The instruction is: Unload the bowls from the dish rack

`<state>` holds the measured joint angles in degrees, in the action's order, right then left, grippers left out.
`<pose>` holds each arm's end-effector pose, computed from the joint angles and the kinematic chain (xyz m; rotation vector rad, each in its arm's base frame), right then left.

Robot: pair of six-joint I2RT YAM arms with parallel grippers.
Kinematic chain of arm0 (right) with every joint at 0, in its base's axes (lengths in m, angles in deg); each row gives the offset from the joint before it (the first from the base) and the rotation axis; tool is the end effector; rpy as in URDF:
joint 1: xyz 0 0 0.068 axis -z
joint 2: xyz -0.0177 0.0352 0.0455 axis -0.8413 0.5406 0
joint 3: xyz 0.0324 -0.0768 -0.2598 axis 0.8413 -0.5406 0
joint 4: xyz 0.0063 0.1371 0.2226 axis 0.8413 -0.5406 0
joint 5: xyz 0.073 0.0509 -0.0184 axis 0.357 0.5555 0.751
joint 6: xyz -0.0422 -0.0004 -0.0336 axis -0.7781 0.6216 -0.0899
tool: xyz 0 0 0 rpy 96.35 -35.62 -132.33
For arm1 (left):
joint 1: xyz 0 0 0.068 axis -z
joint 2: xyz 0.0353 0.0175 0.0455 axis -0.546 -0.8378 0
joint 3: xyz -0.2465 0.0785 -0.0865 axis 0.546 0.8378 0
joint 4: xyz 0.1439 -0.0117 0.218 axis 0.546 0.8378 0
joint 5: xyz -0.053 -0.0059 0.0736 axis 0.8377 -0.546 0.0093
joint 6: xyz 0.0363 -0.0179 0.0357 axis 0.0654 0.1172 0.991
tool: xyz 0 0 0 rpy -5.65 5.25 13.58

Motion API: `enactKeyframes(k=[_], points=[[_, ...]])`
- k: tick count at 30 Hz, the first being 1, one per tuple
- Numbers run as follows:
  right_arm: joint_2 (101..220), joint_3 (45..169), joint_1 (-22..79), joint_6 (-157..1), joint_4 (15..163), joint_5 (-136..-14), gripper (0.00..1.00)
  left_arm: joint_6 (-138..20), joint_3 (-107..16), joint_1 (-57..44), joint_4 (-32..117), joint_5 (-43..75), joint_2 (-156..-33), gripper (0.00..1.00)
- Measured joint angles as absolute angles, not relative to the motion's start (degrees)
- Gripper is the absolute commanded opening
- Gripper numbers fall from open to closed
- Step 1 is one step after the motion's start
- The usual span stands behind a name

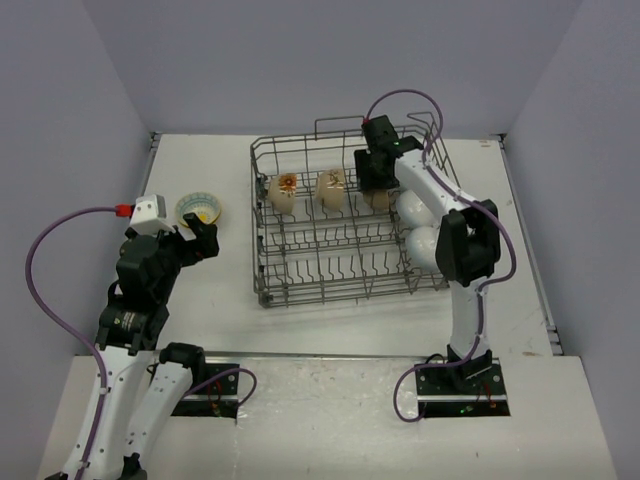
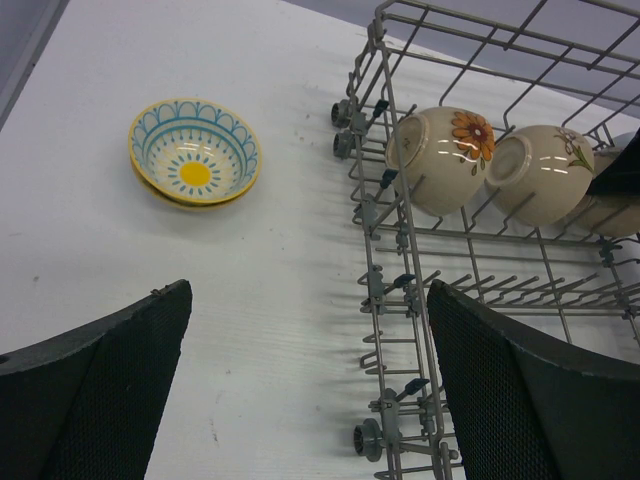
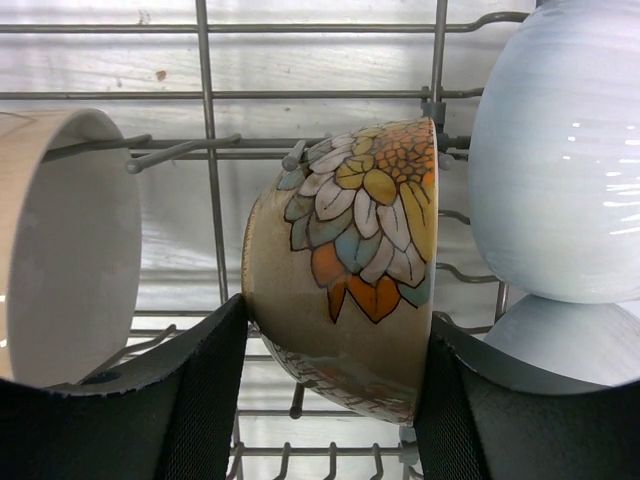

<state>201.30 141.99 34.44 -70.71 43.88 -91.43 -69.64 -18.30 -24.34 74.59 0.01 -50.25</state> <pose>0.4355 0.1773 0.2587 -0.1341 2.5388 0.0447 0.1215 -0.0138 0.3376 -0.3175 1.8280 -0.2584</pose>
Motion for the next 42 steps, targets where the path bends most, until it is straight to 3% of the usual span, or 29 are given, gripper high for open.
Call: enactKeyframes(k=[2, 3, 4, 21, 22, 24, 25, 27, 29, 42], points=[[200.95, 141.94, 34.79, -70.51, 43.9, -90.18, 0.1, -69.64, -18.3, -24.34, 74.57, 0.01, -50.2, 1.0], [200.79, 141.75, 34.99, -70.34, 43.92, -89.57, 0.01, -69.64, -18.3, -24.34, 74.57, 0.01, -50.18, 1.0], [200.68, 141.66, 35.19, -70.16, 43.88, -88.87, 0.0, -69.64, -18.3, -24.34, 74.57, 0.01, -50.18, 1.0], [191.31, 137.29, 42.55, -65.66, 51.05, -70.49, 0.0, -69.64, -18.3, -24.34, 74.57, 0.01, -50.25, 1.0], [190.91, 137.29, 42.64, -65.03, 51.86, -69.0, 0.04, -69.64, -18.3, -24.34, 74.57, 0.01, -50.25, 1.0], [190.57, 137.29, 42.66, -64.42, 52.77, -67.39, 0.28, -69.64, -18.3, -24.34, 74.57, 0.01, -50.25, 1.0], [190.57, 137.24, 42.66, -64.11, 53.01, -67.28, 0.35, -69.64, -18.3, -24.34, 74.57, 0.01, -50.25, 1.0], [190.57, 136.65, 42.53, -64.26, 53.12, -68.09, 0.39, -69.64, -18.3, -24.34, 74.57, 0.01, -50.25, 1.0], [190.57, 136.04, 42.44, -64.48, 52.99, -70.21, 0.51, -69.64, -18.3, -24.34, 74.57, 0.01, -50.25, 1.0], [193.91, 135.1, 46.38, -66.23, 49.56, -66.86, 0.52, -69.64, -18.3, -24.34, 74.57, 0.01, -50.25, 1.0]])
